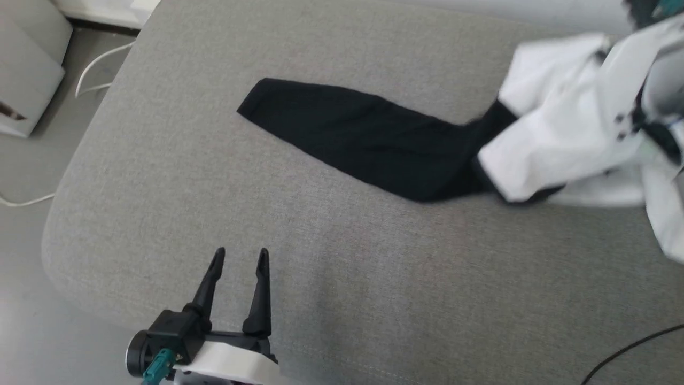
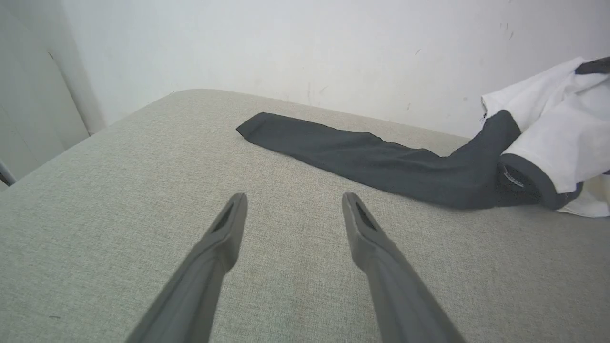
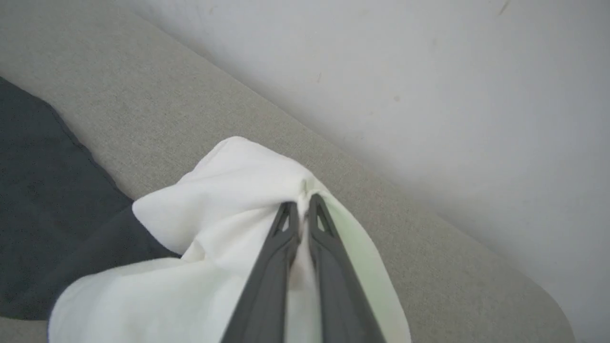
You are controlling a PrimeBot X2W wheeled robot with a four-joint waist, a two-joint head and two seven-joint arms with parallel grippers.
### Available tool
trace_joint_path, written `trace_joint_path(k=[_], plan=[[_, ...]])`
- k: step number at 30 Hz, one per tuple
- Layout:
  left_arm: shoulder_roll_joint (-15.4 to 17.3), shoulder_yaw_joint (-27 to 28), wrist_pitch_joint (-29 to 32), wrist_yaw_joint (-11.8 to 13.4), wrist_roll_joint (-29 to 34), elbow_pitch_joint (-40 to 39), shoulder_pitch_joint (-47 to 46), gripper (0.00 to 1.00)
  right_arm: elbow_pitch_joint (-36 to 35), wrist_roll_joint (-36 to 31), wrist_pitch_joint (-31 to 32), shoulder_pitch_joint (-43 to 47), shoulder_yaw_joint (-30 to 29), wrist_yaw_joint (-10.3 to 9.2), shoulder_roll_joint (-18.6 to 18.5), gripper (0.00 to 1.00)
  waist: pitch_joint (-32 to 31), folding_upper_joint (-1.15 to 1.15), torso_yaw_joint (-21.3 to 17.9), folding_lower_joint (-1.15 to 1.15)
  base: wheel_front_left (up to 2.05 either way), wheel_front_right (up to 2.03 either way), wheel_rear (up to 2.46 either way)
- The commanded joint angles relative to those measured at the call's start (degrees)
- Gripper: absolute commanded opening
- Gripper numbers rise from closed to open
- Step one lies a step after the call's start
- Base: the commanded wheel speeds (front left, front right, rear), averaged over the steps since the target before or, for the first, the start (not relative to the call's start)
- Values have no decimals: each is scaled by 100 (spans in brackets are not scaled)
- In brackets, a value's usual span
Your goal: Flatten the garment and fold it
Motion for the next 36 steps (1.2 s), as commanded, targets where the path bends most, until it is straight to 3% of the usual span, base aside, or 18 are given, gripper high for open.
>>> trace_joint_path(k=[1,7,10,11,13,15,27,31,36], plan=[[-12,-35,-27,39,-75,-4,-132,100,-3,-84,-142,-173,-24,-4,-11,0,206,0,201,0,0,0,0],[-12,-245,-27,44,-206,57,-280,100,493,-536,-657,-516,-107,-4,157,0,558,0,603,0,0,0,0],[-12,-328,-27,45,-252,95,-342,100,942,-630,-569,-489,-13,-4,358,0,660,0,717,0,0,0,0],[-12,-354,-27,47,-262,106,-363,100,1111,-615,-462,-470,14,-4,412,4,682,0,741,0,0,0,0],[-12,-394,-27,56,-282,128,-396,100,1398,-554,-199,-427,105,-4,510,36,699,0,763,0,0,0,0],[-12,-420,-27,60,-288,145,-423,100,1543,-512,-102,-449,100,-4,543,100,703,0,760,0,0,0,0],[-12,-211,-27,62,-94,157,-238,100,1162,22,-1059,-245,-91,-4,476,100,27,0,162,0,0,0,0],[-12,-53,-27,68,32,93,-69,100,587,149,-1545,438,-607,-4,532,100,-265,0,-112,0,0,0,0],[-12,167,-27,48,172,-56,141,100,-647,47,-2063,1850,-1450,-4,794,100,-534,0,-451,0,0,0,0]])
